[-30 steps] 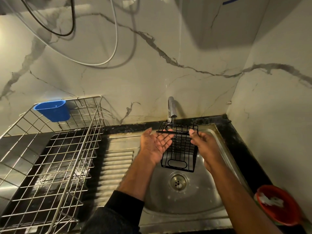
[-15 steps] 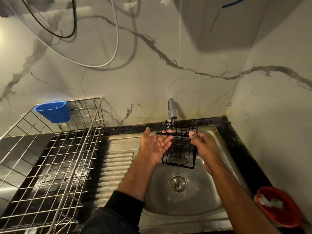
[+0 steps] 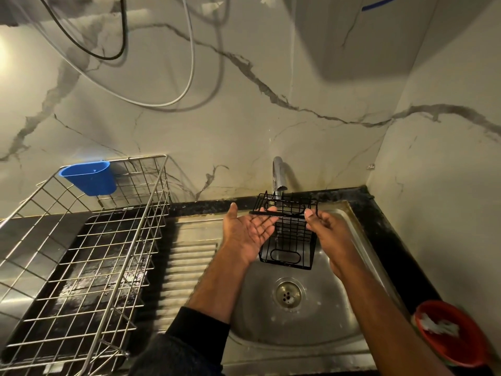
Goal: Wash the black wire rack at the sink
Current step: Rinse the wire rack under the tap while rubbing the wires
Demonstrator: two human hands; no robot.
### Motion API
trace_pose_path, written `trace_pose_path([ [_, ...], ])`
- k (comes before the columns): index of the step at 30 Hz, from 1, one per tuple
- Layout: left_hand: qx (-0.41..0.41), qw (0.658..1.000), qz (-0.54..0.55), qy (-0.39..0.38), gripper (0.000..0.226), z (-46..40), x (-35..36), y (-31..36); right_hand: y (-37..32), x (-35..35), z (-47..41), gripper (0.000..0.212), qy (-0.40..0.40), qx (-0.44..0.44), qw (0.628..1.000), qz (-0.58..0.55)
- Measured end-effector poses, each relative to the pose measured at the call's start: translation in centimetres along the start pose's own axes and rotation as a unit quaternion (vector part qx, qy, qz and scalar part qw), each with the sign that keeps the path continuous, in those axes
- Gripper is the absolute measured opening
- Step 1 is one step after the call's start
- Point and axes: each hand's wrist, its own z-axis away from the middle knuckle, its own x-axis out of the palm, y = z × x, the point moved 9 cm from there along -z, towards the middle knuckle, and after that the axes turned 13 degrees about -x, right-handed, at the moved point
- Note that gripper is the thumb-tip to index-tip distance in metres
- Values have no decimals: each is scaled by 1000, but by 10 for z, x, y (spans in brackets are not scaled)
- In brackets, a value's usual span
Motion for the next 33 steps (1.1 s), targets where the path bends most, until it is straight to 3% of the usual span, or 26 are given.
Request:
trace_pose_path([
  [18, 21, 999, -16, -23, 85, 2, 0, 11, -4, 5, 4, 31, 11, -2, 1000, -4],
  [33, 25, 999, 4, -43, 87, 4, 1, 12, -3, 7, -2, 41, -3, -8, 1000, 9],
])
